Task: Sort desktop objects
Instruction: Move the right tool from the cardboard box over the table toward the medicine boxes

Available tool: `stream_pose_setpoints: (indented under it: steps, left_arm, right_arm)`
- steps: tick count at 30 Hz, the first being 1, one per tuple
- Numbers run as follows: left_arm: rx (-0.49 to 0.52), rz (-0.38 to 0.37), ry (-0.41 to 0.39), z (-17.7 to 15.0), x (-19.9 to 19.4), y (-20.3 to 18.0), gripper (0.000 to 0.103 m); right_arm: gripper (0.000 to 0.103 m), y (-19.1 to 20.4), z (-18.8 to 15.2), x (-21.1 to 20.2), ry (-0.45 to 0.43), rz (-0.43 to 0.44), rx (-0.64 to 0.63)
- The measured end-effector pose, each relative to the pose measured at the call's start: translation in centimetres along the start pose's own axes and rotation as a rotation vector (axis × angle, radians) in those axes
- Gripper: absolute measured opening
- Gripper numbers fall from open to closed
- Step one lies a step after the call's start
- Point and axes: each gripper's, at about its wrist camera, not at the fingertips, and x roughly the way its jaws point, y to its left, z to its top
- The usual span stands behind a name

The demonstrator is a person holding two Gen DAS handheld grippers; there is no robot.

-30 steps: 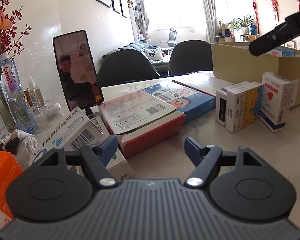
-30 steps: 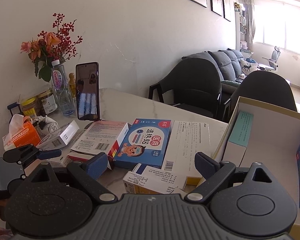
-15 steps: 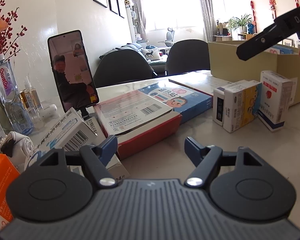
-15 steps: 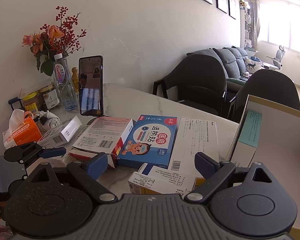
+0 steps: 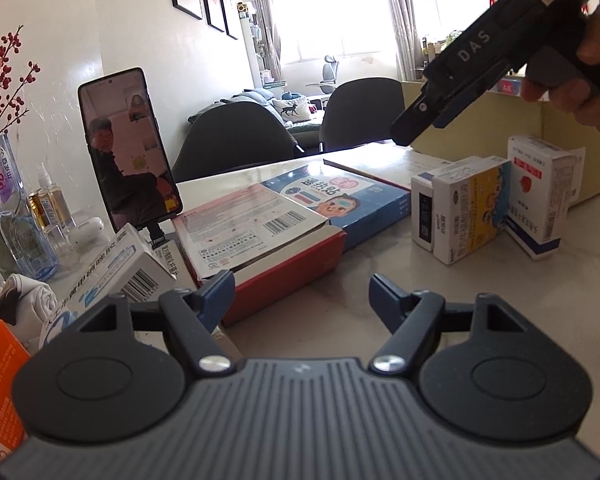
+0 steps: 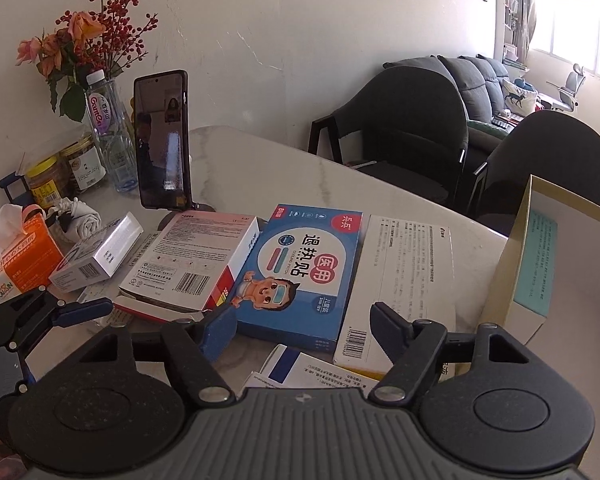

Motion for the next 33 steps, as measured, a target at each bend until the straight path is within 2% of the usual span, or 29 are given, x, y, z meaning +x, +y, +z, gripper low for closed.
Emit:
stream_pose_setpoints:
  steps: [15, 33]
  left_arm:
    - [-0.003, -0.009, 0.01, -0.1, 0.2, 0.1, 0.075]
    - [-0.011, -0.013, 0.017, -0.1, 0.3, 0.2, 0.078]
  right_arm:
    - [0.071, -1.1, 1.6, 4.6, 0.196, 0.016, 0.014]
    - [0.07, 0.4, -0.5, 3.3, 0.242, 0.063, -0.039]
